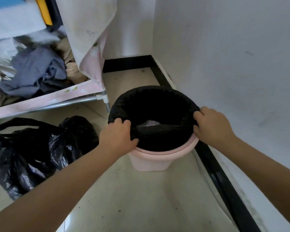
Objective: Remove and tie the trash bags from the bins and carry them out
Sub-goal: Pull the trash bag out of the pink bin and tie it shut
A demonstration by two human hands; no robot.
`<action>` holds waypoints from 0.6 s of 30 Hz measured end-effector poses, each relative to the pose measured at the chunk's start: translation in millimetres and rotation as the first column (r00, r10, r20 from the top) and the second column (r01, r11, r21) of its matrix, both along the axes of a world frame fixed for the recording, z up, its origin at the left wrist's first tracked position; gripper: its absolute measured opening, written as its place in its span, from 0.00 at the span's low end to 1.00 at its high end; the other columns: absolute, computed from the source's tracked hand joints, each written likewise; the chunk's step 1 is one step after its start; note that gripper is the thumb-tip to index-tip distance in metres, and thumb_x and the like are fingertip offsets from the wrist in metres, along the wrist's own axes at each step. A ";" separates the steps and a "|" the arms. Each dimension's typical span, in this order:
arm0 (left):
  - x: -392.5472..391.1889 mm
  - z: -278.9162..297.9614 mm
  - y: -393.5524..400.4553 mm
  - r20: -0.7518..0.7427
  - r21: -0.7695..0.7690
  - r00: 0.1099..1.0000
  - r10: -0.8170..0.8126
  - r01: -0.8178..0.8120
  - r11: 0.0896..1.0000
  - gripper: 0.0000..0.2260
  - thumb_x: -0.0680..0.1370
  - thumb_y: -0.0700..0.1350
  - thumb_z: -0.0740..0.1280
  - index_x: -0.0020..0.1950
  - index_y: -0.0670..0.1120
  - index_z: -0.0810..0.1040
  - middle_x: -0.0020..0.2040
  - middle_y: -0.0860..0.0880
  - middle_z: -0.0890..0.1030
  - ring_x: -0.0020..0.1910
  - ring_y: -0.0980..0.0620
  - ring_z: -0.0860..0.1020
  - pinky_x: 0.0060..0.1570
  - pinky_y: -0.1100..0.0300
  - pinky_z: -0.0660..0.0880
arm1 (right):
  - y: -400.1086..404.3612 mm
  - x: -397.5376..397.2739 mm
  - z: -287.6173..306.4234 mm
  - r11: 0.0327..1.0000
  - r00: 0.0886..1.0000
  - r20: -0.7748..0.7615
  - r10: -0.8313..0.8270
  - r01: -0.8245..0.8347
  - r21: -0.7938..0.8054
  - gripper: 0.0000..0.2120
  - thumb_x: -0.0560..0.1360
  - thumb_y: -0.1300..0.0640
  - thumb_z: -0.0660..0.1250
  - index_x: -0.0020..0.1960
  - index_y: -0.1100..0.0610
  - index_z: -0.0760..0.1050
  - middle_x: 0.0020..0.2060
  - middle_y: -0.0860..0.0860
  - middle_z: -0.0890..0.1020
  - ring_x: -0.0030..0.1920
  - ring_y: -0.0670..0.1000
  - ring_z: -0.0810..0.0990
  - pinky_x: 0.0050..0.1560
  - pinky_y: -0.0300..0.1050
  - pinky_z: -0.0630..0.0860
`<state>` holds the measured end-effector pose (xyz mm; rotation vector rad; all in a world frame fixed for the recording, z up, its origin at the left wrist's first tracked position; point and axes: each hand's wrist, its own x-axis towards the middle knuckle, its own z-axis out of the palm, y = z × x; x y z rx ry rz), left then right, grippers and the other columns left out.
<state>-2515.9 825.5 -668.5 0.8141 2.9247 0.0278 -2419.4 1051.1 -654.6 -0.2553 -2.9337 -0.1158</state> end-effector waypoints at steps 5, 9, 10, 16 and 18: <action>-20.1 15.6 -2.4 0.017 0.130 0.983 0.182 -0.182 0.975 0.11 0.74 0.40 0.62 0.55 0.42 0.65 0.53 0.40 0.72 0.47 0.40 0.75 0.37 0.53 0.68 | 13.1 -6.2 1.8 0.972 0.974 0.225 -0.012 0.064 -0.225 0.21 0.72 0.43 0.64 0.57 0.57 0.71 0.47 0.52 0.75 0.42 0.49 0.71 0.39 0.41 0.66; -33.8 12.2 -18.4 -0.005 0.038 0.970 0.242 -0.242 0.970 0.10 0.78 0.40 0.57 0.53 0.38 0.75 0.52 0.40 0.78 0.50 0.41 0.77 0.39 0.56 0.68 | 13.4 -3.3 0.9 0.940 0.928 0.370 0.034 0.097 -0.329 0.23 0.69 0.44 0.68 0.58 0.56 0.72 0.41 0.46 0.69 0.42 0.49 0.71 0.33 0.35 0.62; -34.7 11.2 -19.6 0.022 0.084 0.965 0.260 -0.261 0.962 0.11 0.78 0.39 0.57 0.53 0.38 0.76 0.52 0.39 0.79 0.50 0.40 0.77 0.39 0.56 0.68 | 11.8 -3.5 0.0 0.943 0.935 0.354 0.035 0.086 -0.320 0.18 0.71 0.47 0.67 0.55 0.57 0.74 0.38 0.46 0.68 0.42 0.50 0.72 0.32 0.35 0.60; -29.0 17.9 -6.7 0.032 0.510 0.959 0.280 -0.257 0.821 0.14 0.78 0.36 0.55 0.57 0.41 0.77 0.54 0.38 0.80 0.54 0.39 0.76 0.50 0.51 0.71 | 11.0 -15.4 5.3 0.990 0.995 0.067 -0.070 0.077 -0.118 0.09 0.75 0.64 0.57 0.47 0.65 0.74 0.40 0.59 0.76 0.39 0.56 0.74 0.32 0.42 0.61; -31.5 21.1 -1.0 0.022 0.555 0.972 0.233 -0.206 0.806 0.13 0.78 0.36 0.56 0.57 0.39 0.77 0.56 0.38 0.78 0.56 0.40 0.74 0.53 0.53 0.69 | 15.5 -23.9 12.1 0.964 0.982 -0.017 -0.186 0.179 -0.195 0.08 0.76 0.65 0.55 0.50 0.65 0.72 0.40 0.62 0.78 0.35 0.54 0.70 0.27 0.42 0.56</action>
